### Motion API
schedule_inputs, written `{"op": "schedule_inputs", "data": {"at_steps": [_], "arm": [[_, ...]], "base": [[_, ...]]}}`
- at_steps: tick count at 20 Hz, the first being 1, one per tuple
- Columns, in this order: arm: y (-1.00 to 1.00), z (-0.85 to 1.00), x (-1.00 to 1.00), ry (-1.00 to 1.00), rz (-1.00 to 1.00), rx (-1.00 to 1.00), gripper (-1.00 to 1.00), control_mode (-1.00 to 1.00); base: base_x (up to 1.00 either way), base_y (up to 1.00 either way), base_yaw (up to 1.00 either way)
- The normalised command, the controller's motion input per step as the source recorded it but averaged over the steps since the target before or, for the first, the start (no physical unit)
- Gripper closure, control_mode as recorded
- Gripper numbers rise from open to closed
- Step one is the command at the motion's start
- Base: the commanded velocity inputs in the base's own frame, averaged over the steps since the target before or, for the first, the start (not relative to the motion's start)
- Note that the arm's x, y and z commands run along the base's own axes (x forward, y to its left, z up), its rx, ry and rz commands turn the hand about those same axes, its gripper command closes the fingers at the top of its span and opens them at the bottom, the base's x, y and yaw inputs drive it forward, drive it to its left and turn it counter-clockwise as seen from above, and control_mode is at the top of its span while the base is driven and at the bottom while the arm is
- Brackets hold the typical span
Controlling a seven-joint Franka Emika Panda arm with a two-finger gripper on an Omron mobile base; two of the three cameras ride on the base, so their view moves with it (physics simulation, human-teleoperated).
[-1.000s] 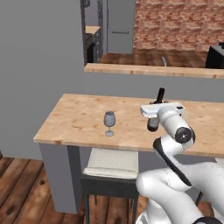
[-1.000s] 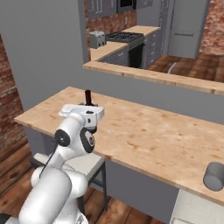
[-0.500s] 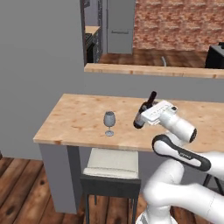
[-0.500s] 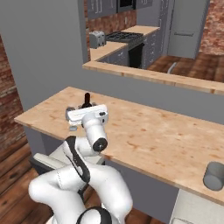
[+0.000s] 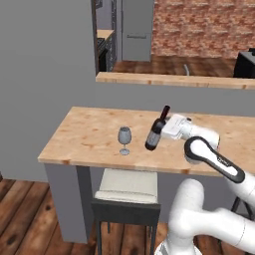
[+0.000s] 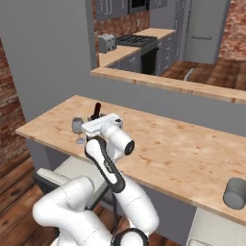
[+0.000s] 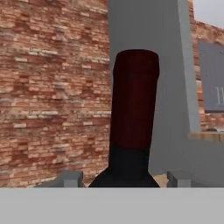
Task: There is a wine glass and glass cup on the dining counter. Place the wine bottle next to the wine glass and the juice bottle next to the glass cup.
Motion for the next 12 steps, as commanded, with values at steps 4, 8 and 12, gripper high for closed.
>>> {"op": "schedule_inputs", "data": {"at_steps": [4,8,12], "arm": [[0.00,0.09,0.19,0.27,0.15,-0.17,1.00,-1.00],[0.00,0.11,0.07,0.18,0.04,-0.21,1.00,-1.00],[0.09,0.03,0.06,0.05,0.01,-0.20,1.00,-1.00]], "base": [[0.00,0.00,0.00],[0.00,0.00,0.00],[0.00,0.00,0.00]]}}
